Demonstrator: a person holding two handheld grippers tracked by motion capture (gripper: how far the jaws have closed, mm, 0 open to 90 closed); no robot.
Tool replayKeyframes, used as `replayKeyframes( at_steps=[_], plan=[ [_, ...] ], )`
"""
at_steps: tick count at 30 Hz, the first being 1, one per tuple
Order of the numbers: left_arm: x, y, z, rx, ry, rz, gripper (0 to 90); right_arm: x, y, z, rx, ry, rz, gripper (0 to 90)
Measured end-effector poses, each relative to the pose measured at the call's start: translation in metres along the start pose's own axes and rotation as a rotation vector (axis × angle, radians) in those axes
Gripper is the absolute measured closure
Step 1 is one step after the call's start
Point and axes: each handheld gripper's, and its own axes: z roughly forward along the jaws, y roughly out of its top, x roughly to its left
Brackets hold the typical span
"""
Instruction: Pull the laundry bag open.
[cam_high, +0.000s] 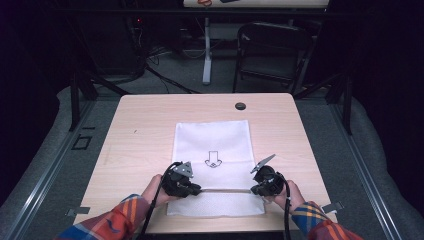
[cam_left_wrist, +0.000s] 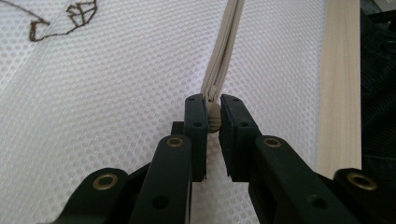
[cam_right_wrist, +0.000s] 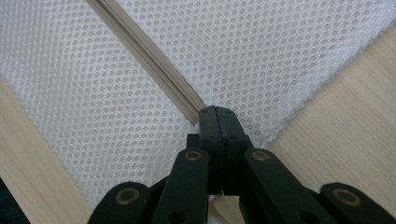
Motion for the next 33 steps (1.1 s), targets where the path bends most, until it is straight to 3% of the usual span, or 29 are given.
replayKeyframes(
  at_steps=[1, 3, 7, 9, 10, 14, 17, 22, 25, 33],
  plan=[
    [-0.001, 0.0, -0.001, -0.004, -0.003, 0.0, 81.6, 0.001, -0.001, 0.001, -0.016, 0.003, 0.012, 90.0],
    [-0.003, 0.001, -0.002, 0.009, 0.01, 0.017, 81.6, 0.001, 0.001, 0.0, 0.006, -0.006, -0.01, 90.0],
    [0.0, -0.004, -0.006, -0.005, 0.004, -0.008, 81.5, 0.0, 0.0, 0.0, 0.002, -0.004, -0.009, 90.0],
    [-0.001, -0.004, -0.007, 0.005, 0.012, 0.007, 81.6, 0.0, 0.0, 0.0, 0.003, -0.003, -0.012, 90.0],
    [-0.002, -0.004, -0.008, -0.002, 0.008, 0.003, 81.6, 0.0, 0.0, 0.001, -0.008, 0.012, -0.007, 90.0],
    [0.0, -0.009, -0.009, -0.004, 0.007, -0.017, 81.6, 0.0, 0.0, 0.0, 0.006, -0.003, -0.01, 90.0],
    [-0.001, -0.008, -0.011, 0.006, 0.015, -0.003, 81.6, 0.0, 0.0, 0.001, -0.008, 0.01, -0.008, 90.0],
    [0.001, -0.013, -0.013, -0.016, 0.0, -0.029, 81.6, 0.0, 0.0, 0.0, -0.009, 0.012, -0.007, 90.0],
    [0.001, -0.014, -0.015, -0.006, 0.0, -0.013, 81.6, 0.0, 0.0, 0.001, -0.011, 0.01, -0.004, 90.0],
    [0.004, -0.024, -0.023, -0.011, 0.014, -0.037, 81.6, -0.001, 0.0, 0.0, -0.002, 0.003, -0.005, 90.0]
  ],
)
